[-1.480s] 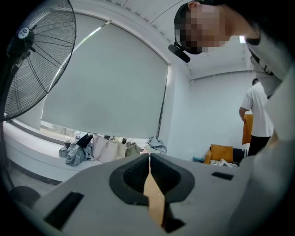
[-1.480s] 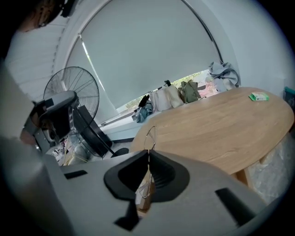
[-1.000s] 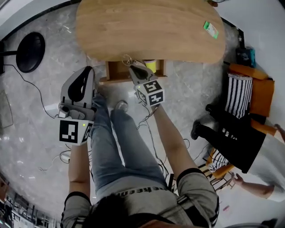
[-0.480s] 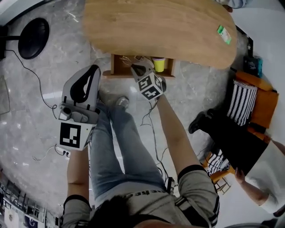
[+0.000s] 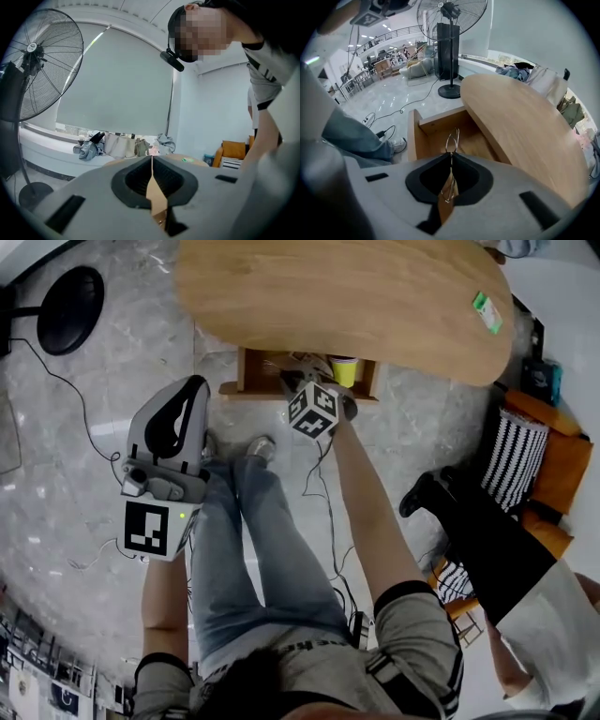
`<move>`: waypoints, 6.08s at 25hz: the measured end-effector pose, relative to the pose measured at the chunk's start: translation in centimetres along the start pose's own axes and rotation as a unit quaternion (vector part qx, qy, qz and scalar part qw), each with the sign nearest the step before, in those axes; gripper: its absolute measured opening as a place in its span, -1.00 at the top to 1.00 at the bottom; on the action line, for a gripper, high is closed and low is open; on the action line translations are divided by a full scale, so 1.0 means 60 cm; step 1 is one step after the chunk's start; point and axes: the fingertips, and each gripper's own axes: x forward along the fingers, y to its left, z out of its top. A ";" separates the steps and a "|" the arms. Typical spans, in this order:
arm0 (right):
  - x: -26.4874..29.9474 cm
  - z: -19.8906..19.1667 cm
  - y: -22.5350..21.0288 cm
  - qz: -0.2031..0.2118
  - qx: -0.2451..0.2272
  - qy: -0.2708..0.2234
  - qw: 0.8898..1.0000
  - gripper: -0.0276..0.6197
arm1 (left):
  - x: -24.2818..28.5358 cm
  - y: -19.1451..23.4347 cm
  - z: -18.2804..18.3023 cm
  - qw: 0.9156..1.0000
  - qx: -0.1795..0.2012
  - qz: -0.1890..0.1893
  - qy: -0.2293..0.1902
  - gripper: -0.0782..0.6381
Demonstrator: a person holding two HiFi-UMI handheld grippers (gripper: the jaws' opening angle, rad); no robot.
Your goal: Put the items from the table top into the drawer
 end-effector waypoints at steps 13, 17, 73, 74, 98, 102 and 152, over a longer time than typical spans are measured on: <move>0.060 -0.010 0.010 0.039 -0.029 0.042 0.998 0.88 | -0.011 0.024 -0.024 0.999 -0.004 0.029 0.013 0.75; 0.068 -0.014 0.001 0.030 -0.025 0.048 0.998 0.87 | 0.000 0.031 -0.003 0.999 -0.014 0.047 -0.014 0.75; -0.542 0.176 0.129 -0.256 0.378 -0.273 0.846 0.91 | -0.220 -0.094 0.247 0.994 0.032 -0.094 -0.038 0.75; -0.557 0.181 0.129 -0.260 0.379 -0.280 0.843 0.91 | -0.224 -0.095 0.255 0.994 0.035 -0.097 -0.040 0.75; -0.838 0.281 0.215 -0.356 0.320 -0.335 0.812 0.91 | -0.321 -0.157 0.404 0.987 0.064 -0.130 -0.073 0.75; -0.875 0.291 0.225 -0.371 0.319 -0.343 0.802 0.91 | -0.334 -0.164 0.424 0.985 0.067 -0.135 -0.085 0.75; -1.109 0.387 0.305 -0.488 0.282 -0.428 0.706 0.91 | -0.424 -0.151 0.554 0.974 0.062 -0.139 -0.168 0.75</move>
